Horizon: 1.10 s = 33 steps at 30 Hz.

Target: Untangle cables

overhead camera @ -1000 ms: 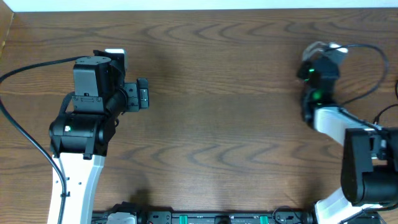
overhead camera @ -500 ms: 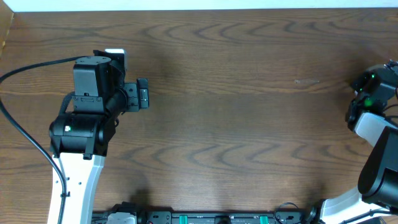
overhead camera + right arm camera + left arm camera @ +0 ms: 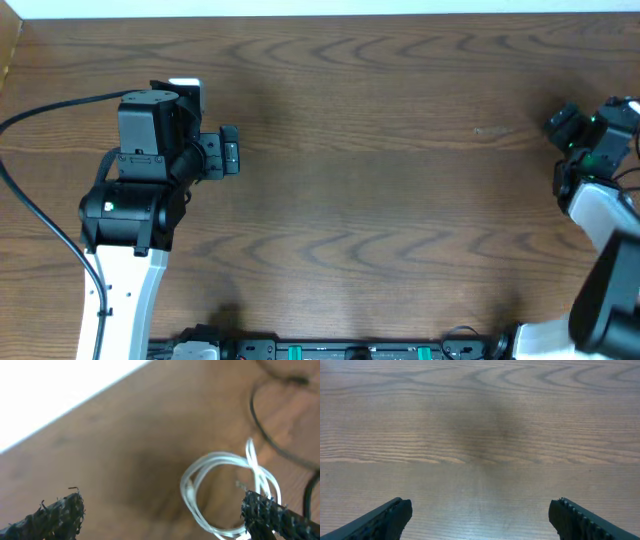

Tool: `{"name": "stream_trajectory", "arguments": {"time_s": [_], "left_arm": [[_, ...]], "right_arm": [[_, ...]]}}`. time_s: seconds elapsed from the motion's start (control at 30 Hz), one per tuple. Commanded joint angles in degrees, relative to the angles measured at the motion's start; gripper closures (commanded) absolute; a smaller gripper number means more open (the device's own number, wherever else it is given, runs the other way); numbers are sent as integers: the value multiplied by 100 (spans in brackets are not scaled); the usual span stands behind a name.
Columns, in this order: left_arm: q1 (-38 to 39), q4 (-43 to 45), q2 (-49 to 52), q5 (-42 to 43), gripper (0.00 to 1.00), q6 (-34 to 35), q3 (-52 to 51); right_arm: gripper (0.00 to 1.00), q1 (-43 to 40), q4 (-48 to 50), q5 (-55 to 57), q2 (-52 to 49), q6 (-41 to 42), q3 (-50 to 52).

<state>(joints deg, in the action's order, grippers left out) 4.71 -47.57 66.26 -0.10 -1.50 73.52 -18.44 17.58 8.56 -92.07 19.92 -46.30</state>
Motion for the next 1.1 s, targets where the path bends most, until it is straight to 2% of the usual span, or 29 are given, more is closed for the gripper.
{"name": "stream_trajectory", "arguments": {"time_s": [0.0,0.1,0.23,0.37,0.73,1.07], "left_arm": [[-4,9,-2,11,8,-35,52],[-4,9,-2,11,7,-35,52],[-4,9,-2,11,7,-35,52],[-4,9,-2,11,8,-35,52],[-4,9,-2,11,8,-35,52],[-4,9,-2,11,8,-35,52]], "right_arm": [[1,363,-337,-59,931,-452,-42],[1,831,-848,-240,1432,-640,-42],[1,1598,-1528,-1405,1547,-671,-42],[1,1950,-1982,-1449,1523,-669,-39],[1,2100,-3473,-1493,1523,-671,-39],[1,2100,-3783,-1493,1523,-671,-39]]}}
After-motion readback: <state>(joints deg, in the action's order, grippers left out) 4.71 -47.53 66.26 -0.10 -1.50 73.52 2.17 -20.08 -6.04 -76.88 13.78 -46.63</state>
